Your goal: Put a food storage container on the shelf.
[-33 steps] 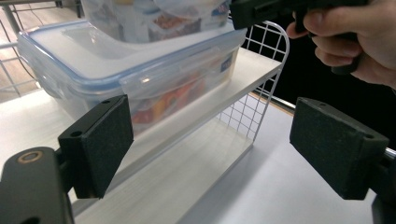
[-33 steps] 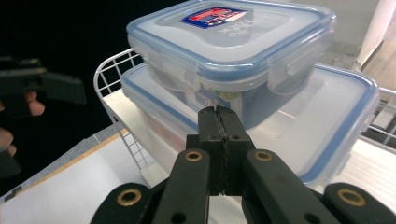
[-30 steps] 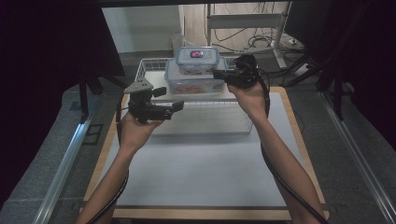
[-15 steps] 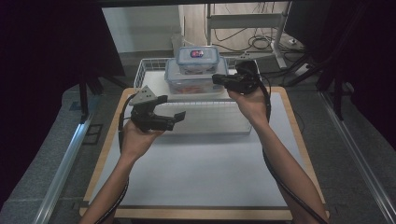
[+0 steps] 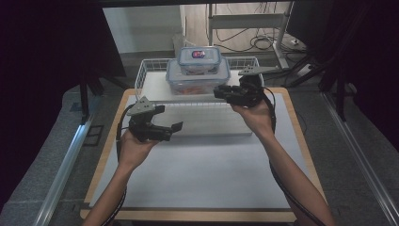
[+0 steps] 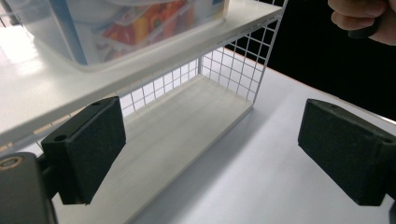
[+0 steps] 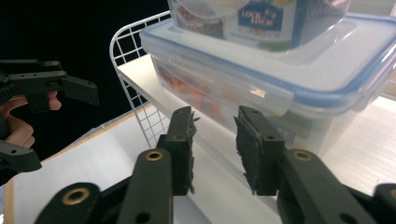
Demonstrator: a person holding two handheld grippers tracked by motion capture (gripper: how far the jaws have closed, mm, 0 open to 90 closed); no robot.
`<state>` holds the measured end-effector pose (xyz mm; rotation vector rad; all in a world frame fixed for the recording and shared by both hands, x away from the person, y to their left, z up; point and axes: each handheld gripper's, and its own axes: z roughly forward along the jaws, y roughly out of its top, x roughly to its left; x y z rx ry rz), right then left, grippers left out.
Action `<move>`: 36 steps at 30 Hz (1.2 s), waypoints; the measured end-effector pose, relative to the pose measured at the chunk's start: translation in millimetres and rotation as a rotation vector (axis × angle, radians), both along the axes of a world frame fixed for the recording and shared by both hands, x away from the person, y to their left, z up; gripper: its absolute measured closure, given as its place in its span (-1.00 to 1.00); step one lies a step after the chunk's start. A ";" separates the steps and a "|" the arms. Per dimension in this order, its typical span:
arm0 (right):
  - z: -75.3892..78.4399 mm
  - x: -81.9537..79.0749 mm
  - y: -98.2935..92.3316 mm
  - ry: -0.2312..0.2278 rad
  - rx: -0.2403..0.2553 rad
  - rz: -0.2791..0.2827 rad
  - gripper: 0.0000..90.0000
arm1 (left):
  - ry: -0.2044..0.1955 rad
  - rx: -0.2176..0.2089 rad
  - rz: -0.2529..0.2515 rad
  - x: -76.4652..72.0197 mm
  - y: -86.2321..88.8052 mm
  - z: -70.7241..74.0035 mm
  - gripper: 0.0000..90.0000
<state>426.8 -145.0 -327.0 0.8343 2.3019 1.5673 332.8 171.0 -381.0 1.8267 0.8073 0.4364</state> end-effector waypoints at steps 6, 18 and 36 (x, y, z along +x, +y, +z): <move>-7.1 -6.2 -4.9 0.006 -0.007 0.004 0.30 | 0.015 0.020 -0.003 -2.7 -1.9 -10.3 -0.85; -19.4 -22.1 -12.3 0.012 -0.029 0.015 0.01 | 0.030 0.049 -0.016 -12.8 -9.4 -32.8 -0.88; -99.6 -92.6 -46.2 0.022 -0.175 -0.004 -0.80 | 0.070 0.100 -0.002 -57.0 -9.2 -95.9 -0.97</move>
